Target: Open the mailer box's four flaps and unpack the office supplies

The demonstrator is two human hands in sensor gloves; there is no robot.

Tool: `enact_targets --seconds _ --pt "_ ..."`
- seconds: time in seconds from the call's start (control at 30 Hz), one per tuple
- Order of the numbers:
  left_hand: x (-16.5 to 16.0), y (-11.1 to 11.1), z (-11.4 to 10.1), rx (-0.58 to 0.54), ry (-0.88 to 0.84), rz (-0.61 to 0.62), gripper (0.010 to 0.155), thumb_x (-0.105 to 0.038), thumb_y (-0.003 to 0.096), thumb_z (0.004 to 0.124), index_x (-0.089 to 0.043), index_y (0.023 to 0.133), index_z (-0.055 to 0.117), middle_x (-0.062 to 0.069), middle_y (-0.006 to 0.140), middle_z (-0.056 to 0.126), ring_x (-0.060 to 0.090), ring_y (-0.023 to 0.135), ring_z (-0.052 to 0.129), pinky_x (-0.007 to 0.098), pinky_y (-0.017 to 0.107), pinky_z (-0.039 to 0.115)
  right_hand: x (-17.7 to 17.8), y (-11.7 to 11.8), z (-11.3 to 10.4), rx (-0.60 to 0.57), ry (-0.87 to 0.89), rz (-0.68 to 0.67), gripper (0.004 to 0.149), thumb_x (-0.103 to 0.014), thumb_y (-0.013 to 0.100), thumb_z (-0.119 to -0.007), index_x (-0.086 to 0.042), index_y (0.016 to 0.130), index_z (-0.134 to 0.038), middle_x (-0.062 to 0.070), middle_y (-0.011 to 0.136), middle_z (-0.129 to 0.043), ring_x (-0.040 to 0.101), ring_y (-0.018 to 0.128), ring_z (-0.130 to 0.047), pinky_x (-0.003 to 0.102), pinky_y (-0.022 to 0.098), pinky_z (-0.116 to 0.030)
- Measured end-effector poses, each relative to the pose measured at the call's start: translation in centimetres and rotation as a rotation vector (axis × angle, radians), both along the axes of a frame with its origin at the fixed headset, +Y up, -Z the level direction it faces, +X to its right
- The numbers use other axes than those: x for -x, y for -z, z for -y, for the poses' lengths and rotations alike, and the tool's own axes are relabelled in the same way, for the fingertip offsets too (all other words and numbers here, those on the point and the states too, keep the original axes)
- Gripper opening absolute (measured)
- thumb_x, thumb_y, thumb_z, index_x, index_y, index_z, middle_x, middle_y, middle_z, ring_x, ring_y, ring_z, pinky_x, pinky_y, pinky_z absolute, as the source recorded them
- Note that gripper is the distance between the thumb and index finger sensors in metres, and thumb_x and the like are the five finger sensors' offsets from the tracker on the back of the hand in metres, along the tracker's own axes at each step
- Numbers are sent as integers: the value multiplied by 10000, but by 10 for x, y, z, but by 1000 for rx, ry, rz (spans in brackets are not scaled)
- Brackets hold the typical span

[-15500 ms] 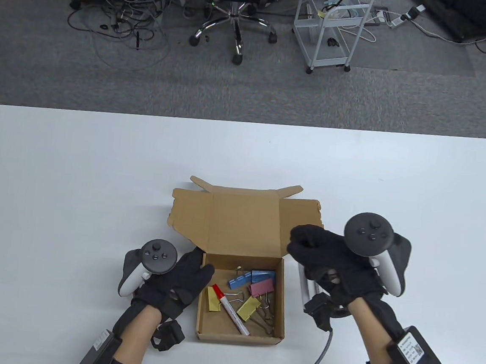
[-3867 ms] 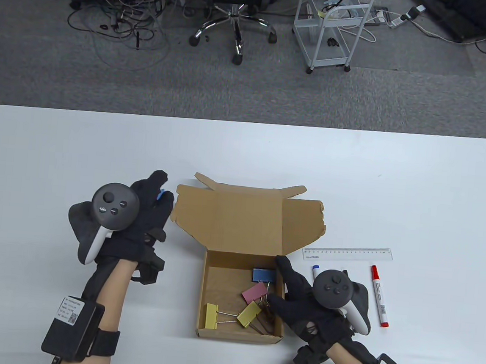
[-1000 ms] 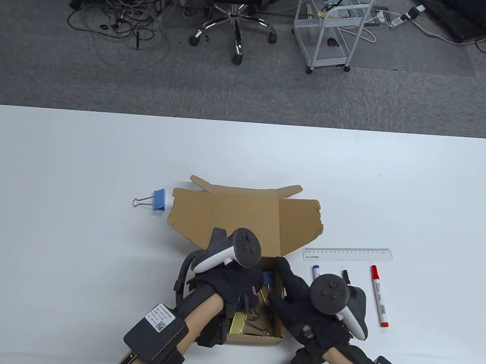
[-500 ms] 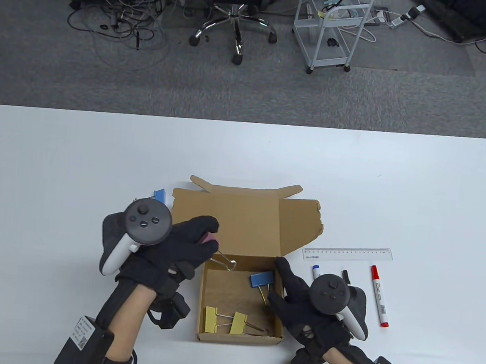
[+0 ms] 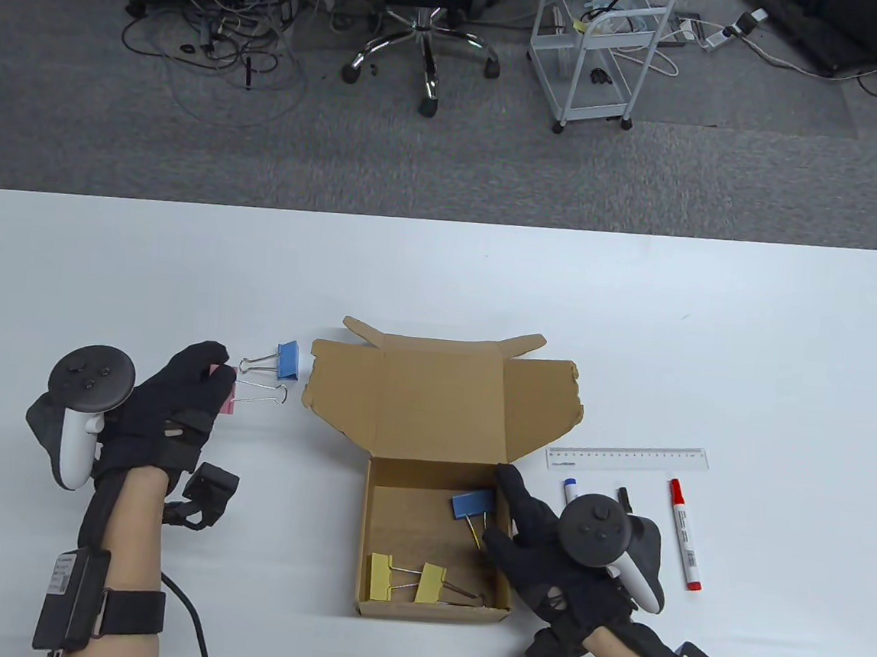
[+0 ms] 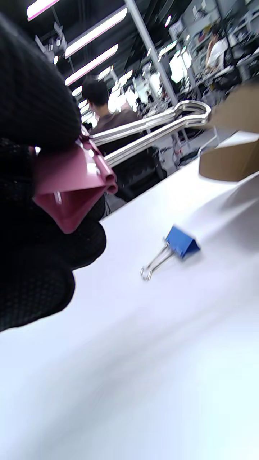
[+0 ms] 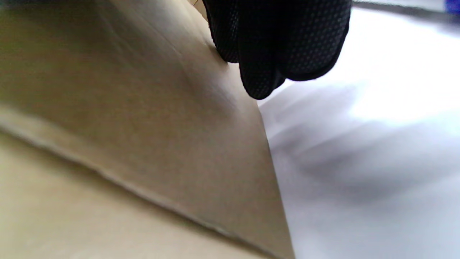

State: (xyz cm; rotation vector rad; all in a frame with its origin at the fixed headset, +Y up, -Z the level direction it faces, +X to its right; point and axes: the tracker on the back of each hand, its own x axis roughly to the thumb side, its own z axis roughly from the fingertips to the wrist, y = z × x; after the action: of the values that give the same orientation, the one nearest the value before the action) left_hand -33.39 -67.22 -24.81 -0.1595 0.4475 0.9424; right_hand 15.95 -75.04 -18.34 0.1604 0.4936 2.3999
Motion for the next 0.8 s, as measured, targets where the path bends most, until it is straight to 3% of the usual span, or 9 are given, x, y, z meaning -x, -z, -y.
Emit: enact_targets --seconds 0.17,0.4,0.63,0.8 --pt "14 14 28 98 23 -27 509 -570 522 867 -391 992 789 -107 937 949 159 840 958 289 559 818 0 0 0 2 2 -3 696 -729 499 -652 -577 1026 -224 77 1101 -591 243 779 -878 388 547 -824" --pt "-1 41 65 258 118 41 502 -572 527 862 -386 989 798 -102 929 959 172 830 960 288 562 811 0 0 0 5 4 -5 698 -731 499 -653 -578 1025 -221 77 1098 -595 240 772 -882 385 543 -827" --pt "-15 58 88 274 144 31 497 -588 526 856 -396 981 806 -103 919 970 191 829 964 284 564 812 0 1 0 7 8 -6 699 -731 497 -655 -579 1025 -223 78 1096 -597 242 771 -882 386 541 -827" --pt "-22 61 87 251 264 8 480 -598 523 864 -410 963 822 -106 912 953 172 813 953 280 565 801 0 1 0 7 7 -8 700 -732 497 -656 -579 1025 -223 80 1096 -598 241 769 -884 385 541 -827"
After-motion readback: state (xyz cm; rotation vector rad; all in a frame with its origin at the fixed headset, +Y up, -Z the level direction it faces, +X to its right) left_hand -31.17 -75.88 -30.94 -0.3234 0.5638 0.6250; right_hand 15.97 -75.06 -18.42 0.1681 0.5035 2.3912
